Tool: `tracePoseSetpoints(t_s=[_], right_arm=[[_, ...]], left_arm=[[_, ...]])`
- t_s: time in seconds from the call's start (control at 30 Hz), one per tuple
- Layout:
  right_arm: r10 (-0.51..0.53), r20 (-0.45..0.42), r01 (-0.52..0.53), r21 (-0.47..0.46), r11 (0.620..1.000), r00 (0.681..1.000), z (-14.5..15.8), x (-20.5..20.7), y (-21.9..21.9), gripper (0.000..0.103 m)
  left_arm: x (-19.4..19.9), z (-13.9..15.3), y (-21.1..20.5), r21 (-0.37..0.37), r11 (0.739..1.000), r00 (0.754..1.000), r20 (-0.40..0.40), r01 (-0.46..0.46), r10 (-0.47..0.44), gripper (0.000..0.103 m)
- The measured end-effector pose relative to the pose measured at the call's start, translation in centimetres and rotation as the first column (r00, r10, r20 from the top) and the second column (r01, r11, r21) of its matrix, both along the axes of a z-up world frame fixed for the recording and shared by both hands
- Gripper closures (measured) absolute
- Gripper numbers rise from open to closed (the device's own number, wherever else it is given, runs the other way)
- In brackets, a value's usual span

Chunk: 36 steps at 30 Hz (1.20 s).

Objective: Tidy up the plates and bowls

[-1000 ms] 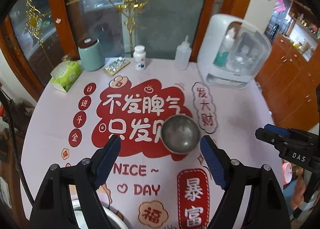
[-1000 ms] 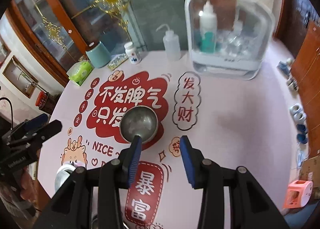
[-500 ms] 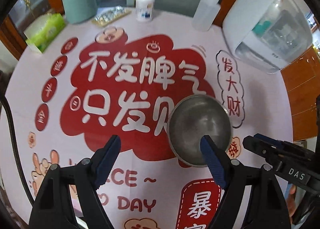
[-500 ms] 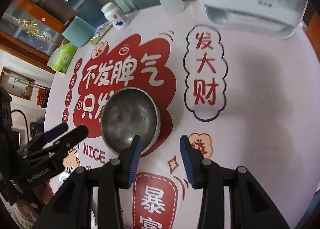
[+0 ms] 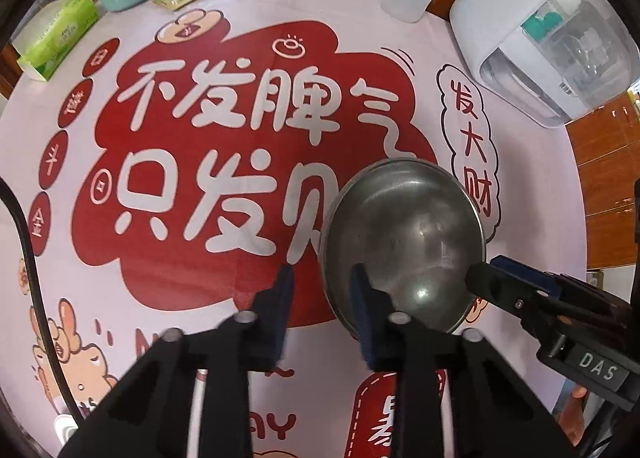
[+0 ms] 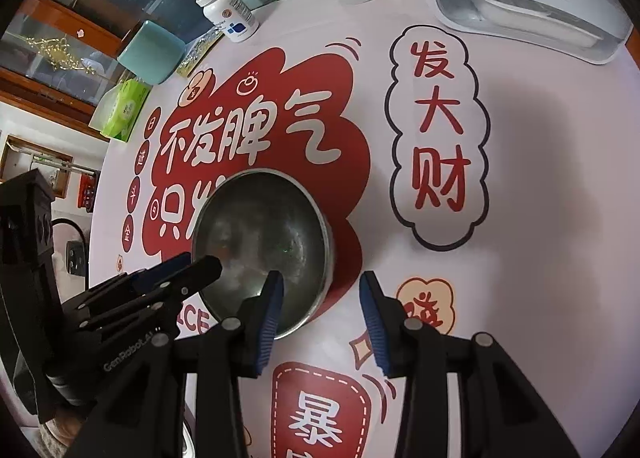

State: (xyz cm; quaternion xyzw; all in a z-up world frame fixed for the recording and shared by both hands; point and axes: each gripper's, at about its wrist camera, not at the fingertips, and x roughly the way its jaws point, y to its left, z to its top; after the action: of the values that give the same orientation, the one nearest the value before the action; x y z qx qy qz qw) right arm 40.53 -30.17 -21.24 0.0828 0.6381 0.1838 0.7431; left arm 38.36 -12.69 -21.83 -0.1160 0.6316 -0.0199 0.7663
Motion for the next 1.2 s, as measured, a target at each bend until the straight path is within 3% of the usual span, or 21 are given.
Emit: tracePoseSetpoints(t_s=[0.07, 0.33, 0.6, 0.87, 1.2], right_arm=[[0.009, -0.015, -0.009, 0.0, 1.0, 1.0, -0.3, 0.0, 0.2, 0.09], [-0.011, -0.006, 0.011, -0.006, 1.0, 1.0, -0.3, -0.4, 0.2, 0.093], [-0.01, 0.024, 0.01, 0.019, 1.0, 1.0, 1.8, -2.5, -0.2, 0.093], [-0.013, 0.075, 0.011, 0.035, 0.999, 0.997, 5.4, -6.7, -0.4, 0.093], [-0.024, 0.168, 0.017, 0.048, 0.999, 0.985, 12.1, -14.7, -0.2, 0.093]], left_arm=[[0.1, -0.4, 0.0, -0.013, 1.0, 1.0, -0.009, -0.004, 0.004, 0.091], [0.0, -0.7, -0.1, -0.031, 0.999, 1.0, -0.004, -0.013, 0.013, 0.095], [-2.1, 1.3, 0.2, -0.059, 0.998, 1.0, 0.013, -0.005, 0.006, 0.095], [-6.4, 6.1, -0.1, -0.035, 0.999, 0.997, 0.062, 0.04, -0.037, 0.094], [-13.5, 13.1, -0.2, -0.004, 0.994, 0.985, 0.133, 0.108, -0.107, 0.093]])
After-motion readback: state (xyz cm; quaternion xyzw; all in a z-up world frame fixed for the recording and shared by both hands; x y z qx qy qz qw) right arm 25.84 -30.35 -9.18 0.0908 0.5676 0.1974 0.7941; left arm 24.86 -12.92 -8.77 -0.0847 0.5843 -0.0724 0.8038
